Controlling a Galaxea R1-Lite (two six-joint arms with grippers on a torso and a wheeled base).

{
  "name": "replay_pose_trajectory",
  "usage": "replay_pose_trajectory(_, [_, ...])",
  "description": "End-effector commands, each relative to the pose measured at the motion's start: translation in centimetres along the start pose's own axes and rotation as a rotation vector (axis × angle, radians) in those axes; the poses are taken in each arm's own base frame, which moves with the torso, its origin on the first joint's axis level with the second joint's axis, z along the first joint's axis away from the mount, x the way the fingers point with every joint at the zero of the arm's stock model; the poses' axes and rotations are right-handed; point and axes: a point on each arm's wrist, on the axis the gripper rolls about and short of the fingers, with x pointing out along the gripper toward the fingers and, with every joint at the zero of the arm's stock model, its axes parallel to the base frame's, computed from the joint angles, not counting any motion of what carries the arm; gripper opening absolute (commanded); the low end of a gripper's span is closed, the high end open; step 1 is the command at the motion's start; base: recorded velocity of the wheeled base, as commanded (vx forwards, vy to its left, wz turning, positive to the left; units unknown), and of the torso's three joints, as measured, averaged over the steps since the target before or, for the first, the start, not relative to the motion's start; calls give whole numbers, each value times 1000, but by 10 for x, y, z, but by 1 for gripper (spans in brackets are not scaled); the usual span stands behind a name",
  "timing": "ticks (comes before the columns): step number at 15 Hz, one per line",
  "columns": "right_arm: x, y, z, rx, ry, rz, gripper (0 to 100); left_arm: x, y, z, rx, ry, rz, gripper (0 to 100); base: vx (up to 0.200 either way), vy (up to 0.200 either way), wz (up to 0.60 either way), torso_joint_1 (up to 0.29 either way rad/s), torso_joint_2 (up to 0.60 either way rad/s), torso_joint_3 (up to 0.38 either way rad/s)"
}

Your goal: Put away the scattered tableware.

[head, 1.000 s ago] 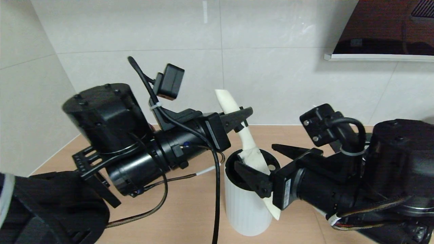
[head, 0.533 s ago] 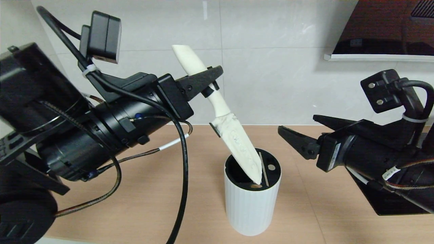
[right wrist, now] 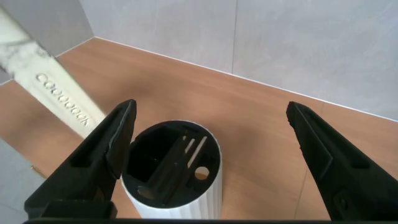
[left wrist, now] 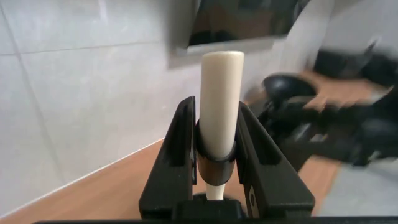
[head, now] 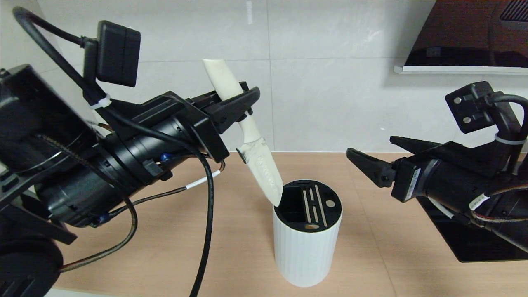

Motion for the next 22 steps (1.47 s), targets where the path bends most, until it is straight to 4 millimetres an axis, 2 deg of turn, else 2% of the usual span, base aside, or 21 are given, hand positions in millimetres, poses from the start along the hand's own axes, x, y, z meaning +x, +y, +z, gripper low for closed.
replay_pose_trajectory(1, [1, 1, -2, -2, 6, 0, 100, 3, 1, -7, -1, 2, 1, 0, 0, 0, 0, 0, 0, 0])
replay_pose_trajectory(3, [2, 0, -3, -6, 10, -3, 100, 12, 3, -19, 5, -37, -4, 0, 0, 0, 0, 0, 0, 0])
replay_pose_trajectory(11, [5, 0, -6, -10, 22, -11, 100, 18, -8, -41, -27, 20, -41, 0, 0, 0, 0, 0, 0, 0])
replay_pose_trajectory(22, [9, 0, -11, -14, 41, -12, 100, 31, -13, -104, -79, 140, -59, 0, 0, 0, 0, 0, 0, 0])
